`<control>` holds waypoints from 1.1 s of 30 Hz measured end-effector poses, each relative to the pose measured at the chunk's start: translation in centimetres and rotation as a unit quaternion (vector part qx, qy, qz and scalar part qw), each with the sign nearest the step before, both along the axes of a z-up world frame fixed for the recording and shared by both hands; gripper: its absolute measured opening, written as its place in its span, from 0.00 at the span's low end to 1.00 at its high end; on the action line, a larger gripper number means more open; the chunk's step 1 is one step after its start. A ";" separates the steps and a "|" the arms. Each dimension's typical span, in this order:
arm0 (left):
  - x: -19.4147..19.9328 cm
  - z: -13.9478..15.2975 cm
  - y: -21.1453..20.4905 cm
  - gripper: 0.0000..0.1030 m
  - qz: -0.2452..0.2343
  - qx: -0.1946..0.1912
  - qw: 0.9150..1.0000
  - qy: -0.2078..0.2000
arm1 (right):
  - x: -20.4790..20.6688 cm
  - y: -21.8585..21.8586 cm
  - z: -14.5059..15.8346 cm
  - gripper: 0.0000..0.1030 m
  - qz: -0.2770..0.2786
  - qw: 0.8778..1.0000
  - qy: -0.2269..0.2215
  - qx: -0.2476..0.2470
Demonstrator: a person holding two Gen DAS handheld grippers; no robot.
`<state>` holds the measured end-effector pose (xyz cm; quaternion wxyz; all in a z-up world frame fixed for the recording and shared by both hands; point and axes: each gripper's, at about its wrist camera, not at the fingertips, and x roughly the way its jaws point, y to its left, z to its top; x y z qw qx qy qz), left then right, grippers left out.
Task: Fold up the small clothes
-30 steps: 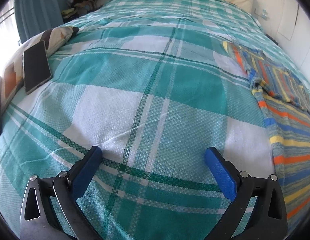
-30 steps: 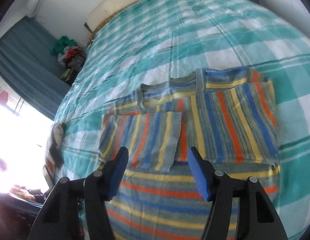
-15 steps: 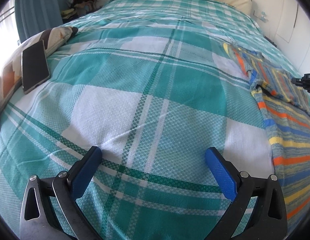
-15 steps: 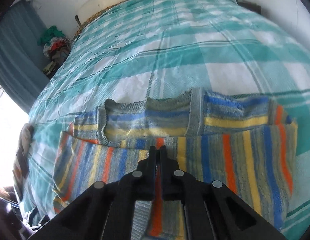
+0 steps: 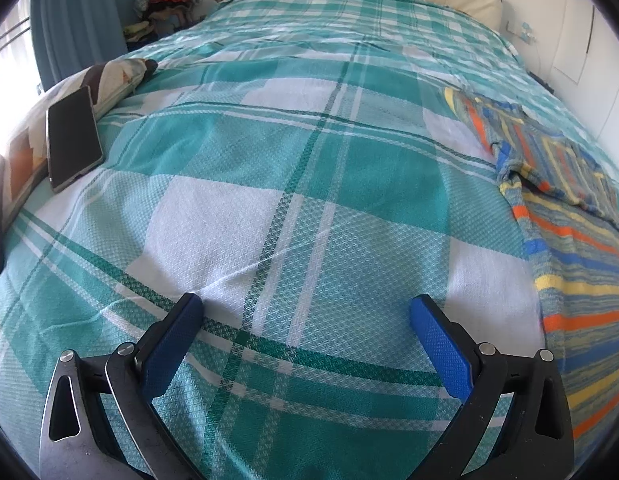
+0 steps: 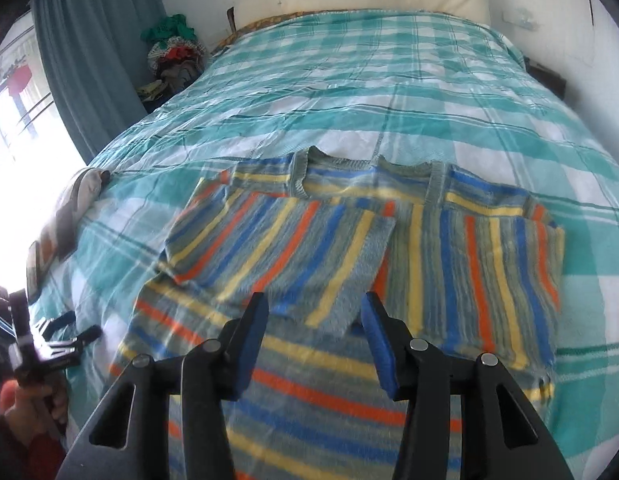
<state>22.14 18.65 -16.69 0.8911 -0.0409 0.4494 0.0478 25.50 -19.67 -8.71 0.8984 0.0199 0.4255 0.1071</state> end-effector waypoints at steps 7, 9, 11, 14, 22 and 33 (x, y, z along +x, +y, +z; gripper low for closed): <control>0.2 2.5 -1.8 0.99 -0.051 0.004 0.998 -0.029 | -11.4 -10.2 0.6 0.76 -0.103 0.987 -0.055 -0.109; 2.1 2.2 -1.9 0.99 -0.051 0.017 0.999 -0.010 | -12.9 -13.7 -0.5 0.80 -0.139 0.980 -0.040 -0.140; 3.6 1.4 -1.8 0.99 -0.051 0.011 0.999 0.013 | -13.8 -17.1 -1.6 0.80 -0.178 0.971 -0.024 -0.155; 4.4 -1.1 -1.7 1.00 -0.057 0.006 0.997 0.042 | -14.1 -21.2 -3.8 0.80 -0.229 0.963 0.020 -0.141; 3.3 -0.8 -2.1 1.00 -0.053 0.027 0.998 0.016 | -14.7 -22.8 -6.4 0.97 -0.235 0.967 0.024 -0.096; 3.3 -0.8 -2.0 1.00 -0.054 0.023 0.998 0.015 | -14.6 -22.5 -7.0 1.00 -0.233 0.968 0.016 -0.096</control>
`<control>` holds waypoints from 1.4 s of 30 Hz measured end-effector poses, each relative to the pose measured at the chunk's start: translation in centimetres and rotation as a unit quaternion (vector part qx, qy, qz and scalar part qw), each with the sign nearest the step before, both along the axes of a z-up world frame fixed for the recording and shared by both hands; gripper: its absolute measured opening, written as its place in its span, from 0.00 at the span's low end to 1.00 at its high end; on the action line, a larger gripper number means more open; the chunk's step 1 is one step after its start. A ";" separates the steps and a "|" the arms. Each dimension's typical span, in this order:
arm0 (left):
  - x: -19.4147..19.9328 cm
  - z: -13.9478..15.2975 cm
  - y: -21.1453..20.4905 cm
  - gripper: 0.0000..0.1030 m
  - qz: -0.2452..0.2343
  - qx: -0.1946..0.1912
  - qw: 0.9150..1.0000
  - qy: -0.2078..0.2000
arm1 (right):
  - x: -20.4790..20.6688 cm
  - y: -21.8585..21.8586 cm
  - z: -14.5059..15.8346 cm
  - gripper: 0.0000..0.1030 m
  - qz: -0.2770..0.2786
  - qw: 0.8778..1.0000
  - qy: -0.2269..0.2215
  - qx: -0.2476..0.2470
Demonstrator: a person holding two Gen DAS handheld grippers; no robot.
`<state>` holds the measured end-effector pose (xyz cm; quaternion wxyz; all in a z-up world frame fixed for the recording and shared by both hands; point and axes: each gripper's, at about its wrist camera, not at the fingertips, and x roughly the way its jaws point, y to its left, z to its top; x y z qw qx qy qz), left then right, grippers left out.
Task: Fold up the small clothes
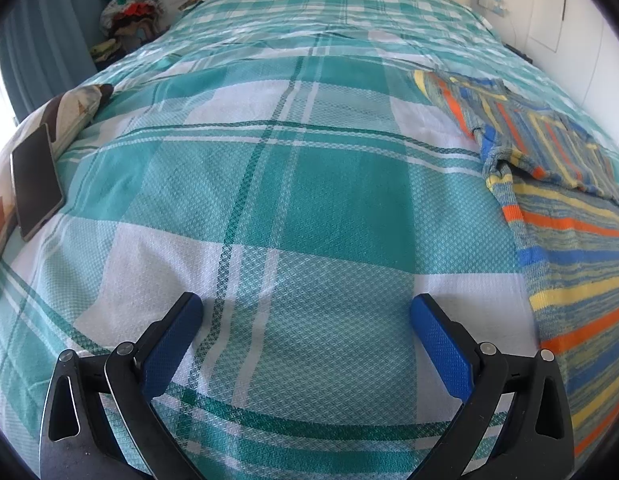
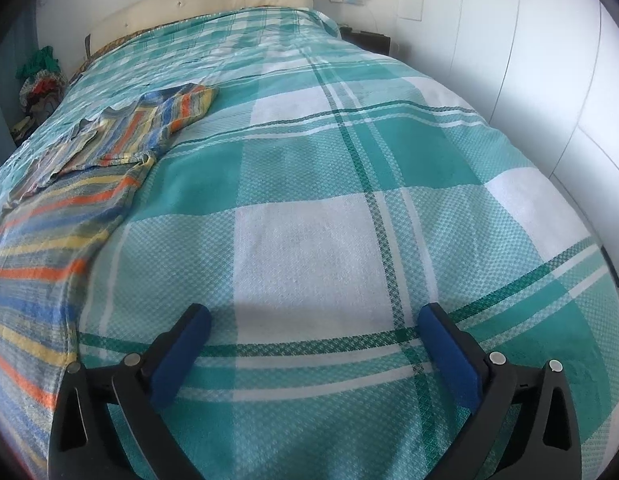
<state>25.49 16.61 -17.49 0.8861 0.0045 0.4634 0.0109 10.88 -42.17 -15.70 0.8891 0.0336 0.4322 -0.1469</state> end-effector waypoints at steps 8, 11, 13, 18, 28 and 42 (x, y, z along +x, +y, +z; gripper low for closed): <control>0.0 0.0 0.0 1.00 0.000 0.000 1.000 0.000 | 0.0 0.0 0.0 1.00 0.001 1.000 0.000 0.001; 0.0 0.0 0.0 1.00 0.000 0.000 1.000 0.000 | 0.1 0.0 0.0 1.00 0.001 1.000 -0.001 0.003; 0.0 0.0 0.0 1.00 0.000 0.000 1.000 0.000 | 0.1 0.0 0.0 1.00 0.001 1.000 -0.001 0.003; 0.0 0.0 0.0 1.00 0.000 0.000 1.000 0.000 | 0.0 -0.1 0.0 1.00 0.002 1.000 -0.004 0.004; 0.0 0.0 0.0 1.00 -0.001 0.000 1.000 0.000 | 0.0 -0.1 0.0 1.00 0.002 1.000 -0.004 0.004; 0.0 0.0 0.0 1.00 -0.001 0.000 1.000 0.000 | 0.0 -0.1 0.0 1.00 0.002 1.000 -0.004 0.004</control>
